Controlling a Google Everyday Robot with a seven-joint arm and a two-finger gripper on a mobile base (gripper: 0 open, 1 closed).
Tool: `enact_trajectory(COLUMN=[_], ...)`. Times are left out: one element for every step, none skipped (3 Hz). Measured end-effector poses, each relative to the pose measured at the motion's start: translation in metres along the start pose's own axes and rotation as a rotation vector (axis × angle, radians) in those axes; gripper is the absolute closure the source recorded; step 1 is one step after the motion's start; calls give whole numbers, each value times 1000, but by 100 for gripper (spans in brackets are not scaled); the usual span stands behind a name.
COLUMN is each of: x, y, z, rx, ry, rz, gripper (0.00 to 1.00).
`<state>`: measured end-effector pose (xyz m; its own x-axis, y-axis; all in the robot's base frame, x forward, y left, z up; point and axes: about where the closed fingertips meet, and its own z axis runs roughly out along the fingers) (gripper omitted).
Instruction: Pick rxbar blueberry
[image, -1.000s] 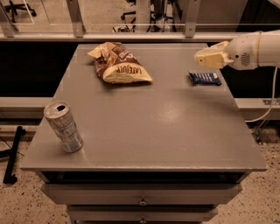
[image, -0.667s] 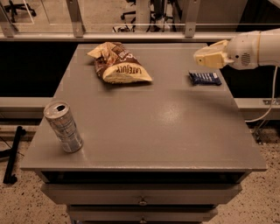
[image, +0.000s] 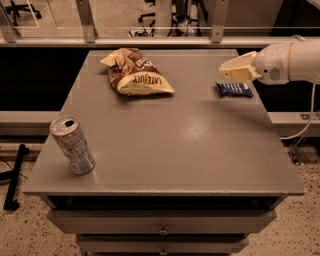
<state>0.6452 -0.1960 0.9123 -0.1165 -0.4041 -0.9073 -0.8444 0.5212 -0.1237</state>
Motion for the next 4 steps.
enact_trajectory(x=[12,26,41,54], y=[2,5,6,3], z=[9,17,25,35], rx=[5,6,7,7], ry=[11,21,31,43], rz=[13,28,40,51], gripper=[13,0,0,0])
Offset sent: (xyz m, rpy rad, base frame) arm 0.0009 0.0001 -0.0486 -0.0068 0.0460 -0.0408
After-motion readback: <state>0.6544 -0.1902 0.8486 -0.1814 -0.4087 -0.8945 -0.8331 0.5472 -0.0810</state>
